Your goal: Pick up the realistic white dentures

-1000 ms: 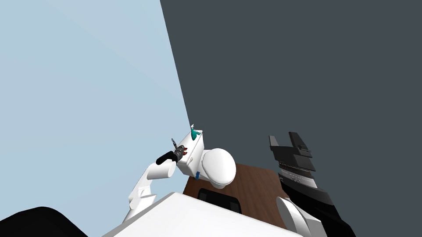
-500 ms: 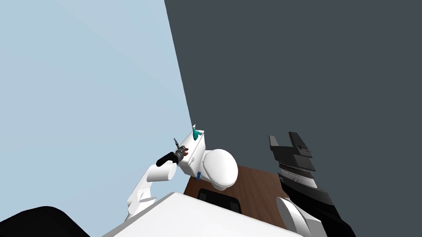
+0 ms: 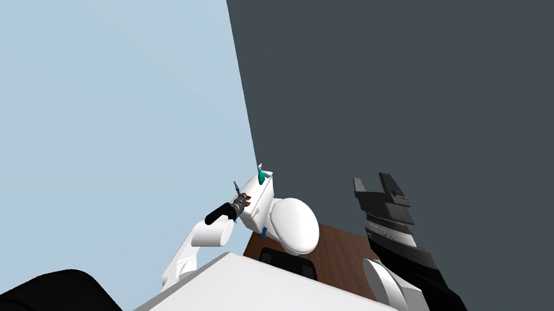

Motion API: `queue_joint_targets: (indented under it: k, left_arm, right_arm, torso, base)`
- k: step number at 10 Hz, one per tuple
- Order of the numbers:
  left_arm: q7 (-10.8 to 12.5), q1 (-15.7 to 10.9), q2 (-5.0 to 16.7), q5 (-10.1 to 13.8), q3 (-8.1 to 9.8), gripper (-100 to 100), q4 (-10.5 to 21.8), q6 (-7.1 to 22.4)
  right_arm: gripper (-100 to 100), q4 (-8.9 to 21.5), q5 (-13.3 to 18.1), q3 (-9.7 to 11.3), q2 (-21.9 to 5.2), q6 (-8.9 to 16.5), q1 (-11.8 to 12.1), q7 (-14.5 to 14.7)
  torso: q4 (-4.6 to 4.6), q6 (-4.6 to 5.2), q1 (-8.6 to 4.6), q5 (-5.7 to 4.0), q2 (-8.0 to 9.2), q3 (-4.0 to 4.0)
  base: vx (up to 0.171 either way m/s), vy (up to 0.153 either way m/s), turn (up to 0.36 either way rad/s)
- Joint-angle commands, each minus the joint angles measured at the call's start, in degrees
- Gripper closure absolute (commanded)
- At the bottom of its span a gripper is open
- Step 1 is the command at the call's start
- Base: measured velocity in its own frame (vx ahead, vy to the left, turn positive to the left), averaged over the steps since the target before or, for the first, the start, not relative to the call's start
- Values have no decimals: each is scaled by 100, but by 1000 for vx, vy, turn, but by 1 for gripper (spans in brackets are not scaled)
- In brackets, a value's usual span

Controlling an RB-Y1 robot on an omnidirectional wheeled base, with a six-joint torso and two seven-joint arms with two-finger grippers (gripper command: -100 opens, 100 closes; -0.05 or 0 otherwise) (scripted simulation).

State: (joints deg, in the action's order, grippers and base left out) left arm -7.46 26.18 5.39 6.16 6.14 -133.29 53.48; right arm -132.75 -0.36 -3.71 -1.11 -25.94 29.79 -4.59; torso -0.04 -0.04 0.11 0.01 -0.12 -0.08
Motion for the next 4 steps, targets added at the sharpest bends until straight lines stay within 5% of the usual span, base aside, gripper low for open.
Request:
queue_joint_targets:
  k: [1, 2, 3, 4]
  left_arm:
    - [-59, 171, -75, -56, -191, 100, -188, -4]
    - [-91, 258, -113, -86, -299, 100, -296, 3]
    - [-70, 207, -83, -61, -225, 100, -216, -16]
    - [-77, 216, -90, -68, -240, 0, -236, -10]
  right_arm:
    - [0, 0, 0, 0, 0, 0, 0, 0]
    - [0, 0, 0, 0, 0, 0, 0, 0]
    - [0, 0, 0, 0, 0, 0, 0, 0]
    - [0, 0, 0, 1, 0, 0, -1, 0]
  torso:
    - [0, 0, 0, 0, 0, 0]
    - [-1, 0, 2, 1, 0, -1]
    - [1, 0, 1, 1, 2, 1]
    - [1, 4, -1, 1, 8, 4]
  base:
    - [53, 27, 135]
    - [47, 27, 140]
    - [20, 9, 25]
    - [0, 0, 0]
